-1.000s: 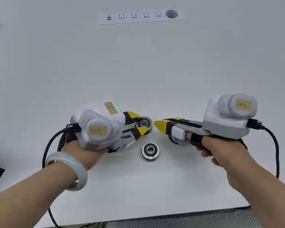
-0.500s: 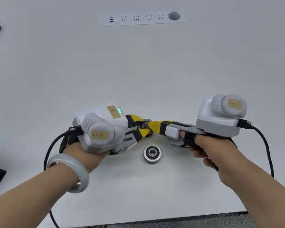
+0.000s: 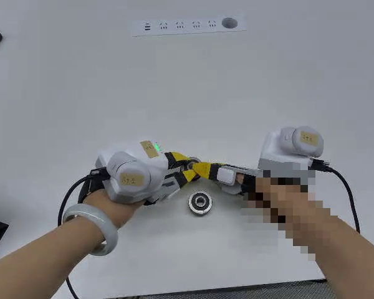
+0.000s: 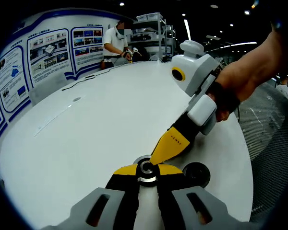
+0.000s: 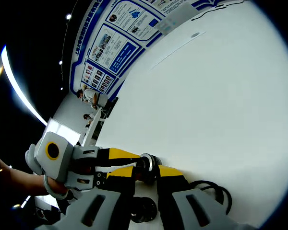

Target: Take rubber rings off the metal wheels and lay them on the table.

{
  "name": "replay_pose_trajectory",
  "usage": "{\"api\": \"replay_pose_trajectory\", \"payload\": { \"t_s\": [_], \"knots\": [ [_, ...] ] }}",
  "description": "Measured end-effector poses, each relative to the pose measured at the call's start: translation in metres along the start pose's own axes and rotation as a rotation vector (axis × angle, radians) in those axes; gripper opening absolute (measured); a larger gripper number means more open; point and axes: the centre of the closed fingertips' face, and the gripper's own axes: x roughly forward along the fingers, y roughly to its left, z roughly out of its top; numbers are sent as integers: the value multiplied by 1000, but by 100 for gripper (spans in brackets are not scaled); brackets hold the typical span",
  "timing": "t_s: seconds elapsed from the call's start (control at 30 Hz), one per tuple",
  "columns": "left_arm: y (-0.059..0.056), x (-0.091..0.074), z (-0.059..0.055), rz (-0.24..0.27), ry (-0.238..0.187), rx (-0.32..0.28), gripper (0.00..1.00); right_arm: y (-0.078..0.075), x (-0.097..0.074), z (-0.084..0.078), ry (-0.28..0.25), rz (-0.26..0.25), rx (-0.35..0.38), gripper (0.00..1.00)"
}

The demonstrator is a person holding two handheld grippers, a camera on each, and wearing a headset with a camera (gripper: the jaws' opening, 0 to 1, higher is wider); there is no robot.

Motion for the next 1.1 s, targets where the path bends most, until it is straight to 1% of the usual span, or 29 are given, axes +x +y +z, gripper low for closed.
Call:
{"api": "replay_pose_trajectory", "payload": {
  "t_s": [0.13,0.23,0.27,0.3,0.37,0.4,0.43,0.47,0.5,0.53,0.57,0.6,0.73,0.83,1.1],
  "knots": [
    [0,0,0,-1,-1,1,13,3,-3,1,-6,-2,8,18],
    [0,0,0,-1,-2,1,13,2,-4,1,-6,-12,-2,15],
    [0,0,0,-1,-1,0,13,4,-7,2,-10,-7,-3,11],
    [0,0,0,0,-1,-1,13,4,-7,5,-22,-9,0,9],
    [0,0,0,0,-1,-1,13,7,-6,6,-25,4,7,4],
    [0,0,0,0,0,-2,13,7,-4,5,-20,2,1,4],
    [-1,0,0,0,0,-2,13,5,-3,3,-6,-12,-16,4],
    [-1,-1,0,0,-1,-3,13,4,-1,5,-17,-13,-29,4],
    [-1,-1,0,0,-1,-3,13,4,0,4,-11,-16,-22,5],
    [-1,-1,0,0,0,-3,13,4,-1,5,-19,-15,-21,8],
    [-1,-1,0,1,1,-2,13,3,-1,5,-19,-15,-17,12],
    [-1,-1,0,1,0,-4,13,2,0,4,-15,-18,-14,14],
    [-1,-1,0,1,-2,-7,13,1,2,1,-7,-13,-10,16],
    [0,-1,0,1,-4,-7,13,-1,3,1,-9,-11,-5,19],
    [0,-1,0,1,-7,-9,13,4,4,1,-6,6,11,19]
  ]
}}
